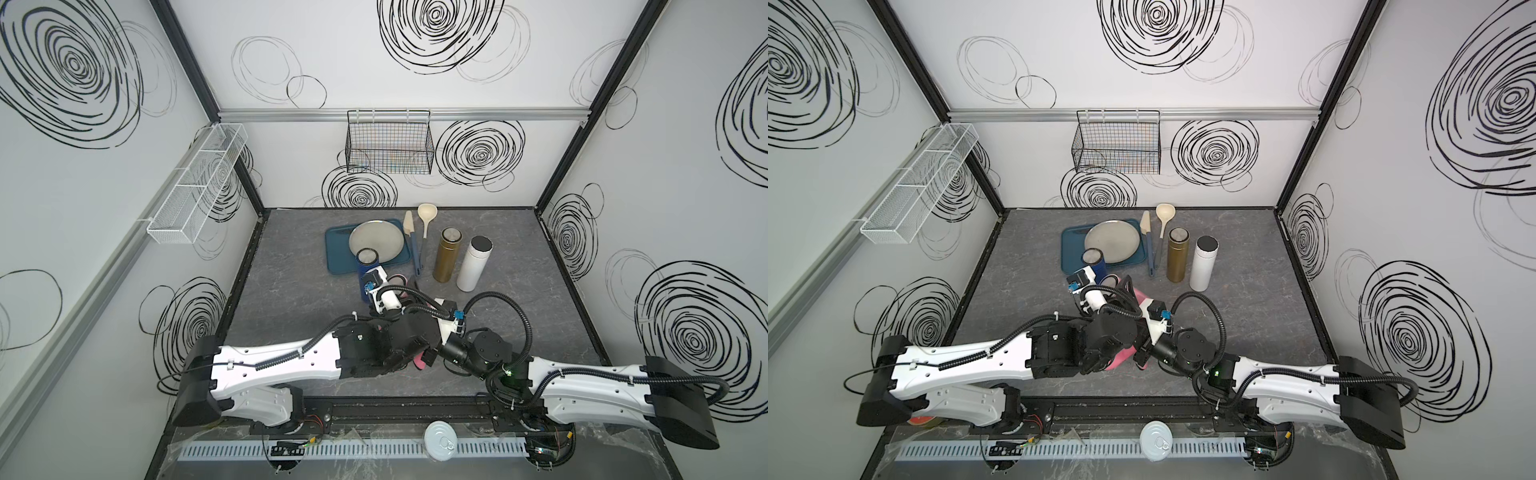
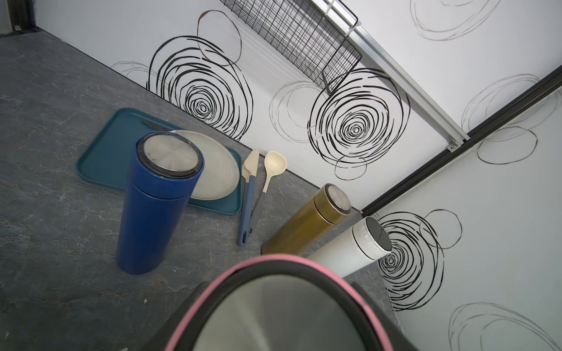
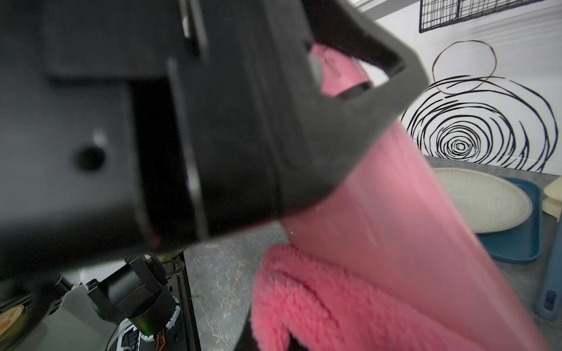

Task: Wipe the surface of the thermos
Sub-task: Wipe the dirt from the surface of the thermos.

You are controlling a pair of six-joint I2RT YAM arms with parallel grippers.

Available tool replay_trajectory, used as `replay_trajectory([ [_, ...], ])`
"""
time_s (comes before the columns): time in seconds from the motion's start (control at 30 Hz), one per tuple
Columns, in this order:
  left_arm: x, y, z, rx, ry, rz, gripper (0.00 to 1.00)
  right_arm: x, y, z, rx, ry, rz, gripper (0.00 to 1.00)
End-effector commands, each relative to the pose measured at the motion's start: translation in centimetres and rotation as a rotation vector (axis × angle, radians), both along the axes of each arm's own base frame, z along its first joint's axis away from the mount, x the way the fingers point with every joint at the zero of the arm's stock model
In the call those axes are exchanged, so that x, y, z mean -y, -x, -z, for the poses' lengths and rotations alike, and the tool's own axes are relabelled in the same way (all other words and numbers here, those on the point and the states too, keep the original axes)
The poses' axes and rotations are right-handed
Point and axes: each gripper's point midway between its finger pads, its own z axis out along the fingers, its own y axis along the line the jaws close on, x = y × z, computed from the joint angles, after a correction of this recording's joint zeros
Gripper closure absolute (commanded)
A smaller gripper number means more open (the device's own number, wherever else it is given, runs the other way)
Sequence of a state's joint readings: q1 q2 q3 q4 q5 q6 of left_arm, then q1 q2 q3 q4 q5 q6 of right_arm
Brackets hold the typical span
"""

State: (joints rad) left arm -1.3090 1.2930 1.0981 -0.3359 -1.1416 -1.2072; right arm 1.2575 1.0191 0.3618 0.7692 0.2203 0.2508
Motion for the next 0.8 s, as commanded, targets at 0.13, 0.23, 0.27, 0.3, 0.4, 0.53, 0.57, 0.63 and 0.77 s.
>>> replay_trajectory([
  [0.13,-0.8,0.2,-2.1,0.039,0.105,-0.064,1.0,3.2,-1.6,5.1,-0.062,0.061,0.154,1.0],
  [0.23,-0.8,0.3,-2.0,0.035,0.122,-0.067,1.0,2.7,-1.2,3.2,-0.031,0.026,0.119,1.0],
  [0.27,-0.7,0.3,-1.9,0.033,0.125,-0.065,1.0,2.1,-1.0,2.2,-0.014,0.014,0.099,1.0],
  [0.3,-0.6,0.3,-1.9,0.032,0.13,-0.064,1.0,1.6,-0.9,1.4,0.001,0.007,0.086,1.0],
  [0.4,-0.4,0.5,-2.1,0.032,0.135,-0.059,1.0,-0.3,-1.0,-1.2,0.039,-0.031,0.058,1.0],
  [0.53,-0.5,0.6,-2.2,0.037,0.133,-0.063,1.0,-2.2,-1.8,-1.7,0.045,-0.022,0.068,1.0],
  [0.57,-0.5,0.7,-2.2,0.038,0.131,-0.067,1.0,-2.3,-1.9,-1.4,0.041,-0.018,0.075,1.0],
  [0.63,-0.8,0.7,-2.3,0.041,0.129,-0.074,1.0,-1.7,-2.3,0.1,0.021,0.0,0.099,1.0],
  [0.77,-1.3,0.8,-2.2,0.044,0.134,-0.085,1.0,0.8,-3.0,3.9,-0.041,0.04,0.178,1.0],
])
